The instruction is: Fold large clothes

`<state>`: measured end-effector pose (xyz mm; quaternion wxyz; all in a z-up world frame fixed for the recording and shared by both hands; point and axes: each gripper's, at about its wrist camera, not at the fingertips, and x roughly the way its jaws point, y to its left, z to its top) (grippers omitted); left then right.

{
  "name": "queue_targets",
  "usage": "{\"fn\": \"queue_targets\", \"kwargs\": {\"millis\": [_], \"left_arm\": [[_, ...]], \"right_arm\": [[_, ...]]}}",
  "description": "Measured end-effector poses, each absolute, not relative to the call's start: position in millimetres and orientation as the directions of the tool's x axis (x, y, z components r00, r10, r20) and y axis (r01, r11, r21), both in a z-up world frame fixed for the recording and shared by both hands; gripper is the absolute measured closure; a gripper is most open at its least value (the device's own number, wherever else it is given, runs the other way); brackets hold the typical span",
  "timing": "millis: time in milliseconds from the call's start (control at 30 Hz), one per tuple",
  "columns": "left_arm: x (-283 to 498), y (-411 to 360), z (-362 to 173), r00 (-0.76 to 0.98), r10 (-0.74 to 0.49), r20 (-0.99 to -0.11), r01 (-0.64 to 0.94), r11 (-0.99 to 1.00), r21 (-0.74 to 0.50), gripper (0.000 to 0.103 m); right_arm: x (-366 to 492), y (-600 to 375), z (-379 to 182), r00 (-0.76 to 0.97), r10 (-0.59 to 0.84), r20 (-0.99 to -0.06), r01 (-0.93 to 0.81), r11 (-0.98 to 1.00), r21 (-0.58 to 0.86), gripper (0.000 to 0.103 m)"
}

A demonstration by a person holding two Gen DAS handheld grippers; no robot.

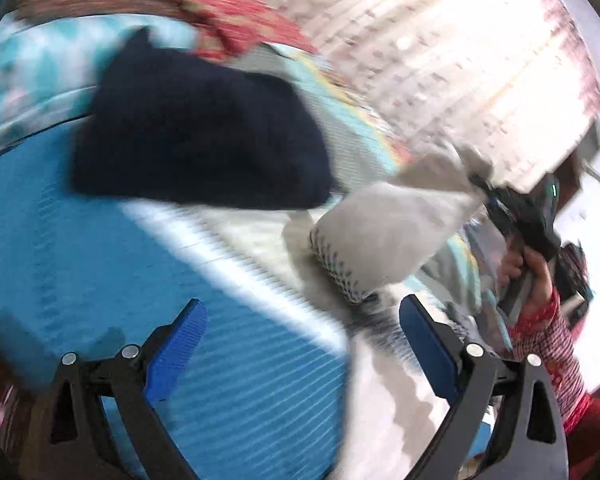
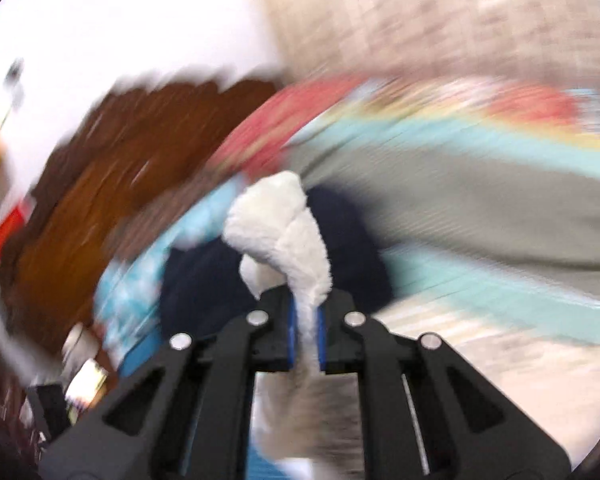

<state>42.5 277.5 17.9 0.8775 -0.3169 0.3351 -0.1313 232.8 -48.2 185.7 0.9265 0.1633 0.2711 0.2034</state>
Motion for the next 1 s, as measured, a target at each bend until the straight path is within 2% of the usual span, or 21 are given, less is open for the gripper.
{"fn": "queue_targets", "kwargs": {"millis": [100, 200, 367, 467, 500, 533, 567, 600, 633, 700, 800, 833, 867, 900, 933, 1000], "left_arm": [[110.8, 221.5, 26.9, 0.693, -0.514, -0.506, 0.084, 0.754, -0.652, 0.008], [169.6, 162.3, 26.3, 0.621, -0.570, -0.538, 0.143, 0.757, -0.637, 0.008], [267.2, 49.0, -19.8, 0.404, -0.613, -0.680, 0.171, 0.780, -0.602, 0.008], [299.2, 13.9, -64.9, 0.304, -0.523, -0.796, 0.111, 0.849, -0.516, 0.008], [302.0, 10.7, -74.3, 0.298, -0.503, -0.811, 0.099, 0.862, -0.498, 0.008], [306.7, 8.3, -85.0, 0.300, -0.482, -0.823, 0.080, 0.873, -0.482, 0.014], [308.8, 8.3, -90.5, 0.317, -0.471, -0.823, 0.065, 0.877, -0.476, 0.025], [311.2, 9.0, -91.7, 0.350, -0.451, -0.821, 0.051, 0.884, -0.464, 0.055], [315.3, 8.7, -90.7, 0.367, -0.462, -0.807, 0.059, 0.878, -0.476, 0.079], [325.0, 2.6, -75.0, 0.409, -0.533, -0.741, 0.118, 0.836, -0.536, 0.081], [329.0, -8.5, -34.9, 0.533, -0.521, -0.666, 0.225, 0.847, -0.483, 0.082], [328.4, -12.0, -26.4, 0.567, -0.504, -0.652, 0.249, 0.859, -0.448, 0.082], [328.8, -16.7, -20.9, 0.602, -0.460, -0.653, 0.262, 0.886, -0.383, 0.082], [330.0, -21.3, -25.2, 0.616, -0.390, -0.684, 0.252, 0.921, -0.298, 0.082], [335.8, -23.0, -31.2, 0.603, -0.347, -0.718, 0.232, 0.938, -0.259, 0.080], [341.8, -22.1, -57.2, 0.519, -0.262, -0.813, 0.186, 0.964, -0.192, 0.078]], "right_arm": [[215.4, -176.9, 171.7, 0.846, 0.349, -0.404, -0.128, 0.867, 0.482, 0.096], [179.5, -268.1, 112.5, 0.854, 0.259, -0.452, 0.032, 0.839, 0.543, 0.095], [120.9, -320.5, -0.8, 0.809, 0.265, -0.525, 0.191, 0.725, 0.661, 0.095], [98.7, -333.3, -34.4, 0.801, 0.300, -0.519, 0.209, 0.672, 0.711, 0.095], [97.3, -332.8, -40.3, 0.798, 0.307, -0.518, 0.206, 0.670, 0.714, 0.095], [93.3, -330.3, -46.1, 0.795, 0.311, -0.521, 0.202, 0.674, 0.711, 0.095], [90.9, -327.5, -51.2, 0.787, 0.316, -0.529, 0.199, 0.682, 0.704, 0.095], [89.2, -325.4, -55.7, 0.780, 0.322, -0.537, 0.196, 0.689, 0.698, 0.095], [89.3, -324.7, -59.4, 0.777, 0.326, -0.538, 0.186, 0.698, 0.692, 0.095], [87.3, -323.5, -49.5, 0.817, 0.323, -0.478, 0.126, 0.709, 0.694, 0.095], [79.3, -329.6, -36.4, 0.877, 0.303, -0.373, 0.081, 0.672, 0.736, 0.095], [79.4, -332.5, -37.5, 0.878, 0.276, -0.390, 0.114, 0.672, 0.732, 0.095], [81.6, -334.5, -45.6, 0.855, 0.221, -0.469, 0.200, 0.695, 0.691, 0.092], [84.7, -334.3, -53.8, 0.822, 0.191, -0.537, 0.257, 0.716, 0.649, 0.084], [85.2, -335.9, -62.0, 0.790, 0.172, -0.588, 0.304, 0.724, 0.619, 0.071], [76.1, -342.1, -73.8, 0.770, 0.170, -0.615, 0.354, 0.688, 0.634, 0.051]]}}
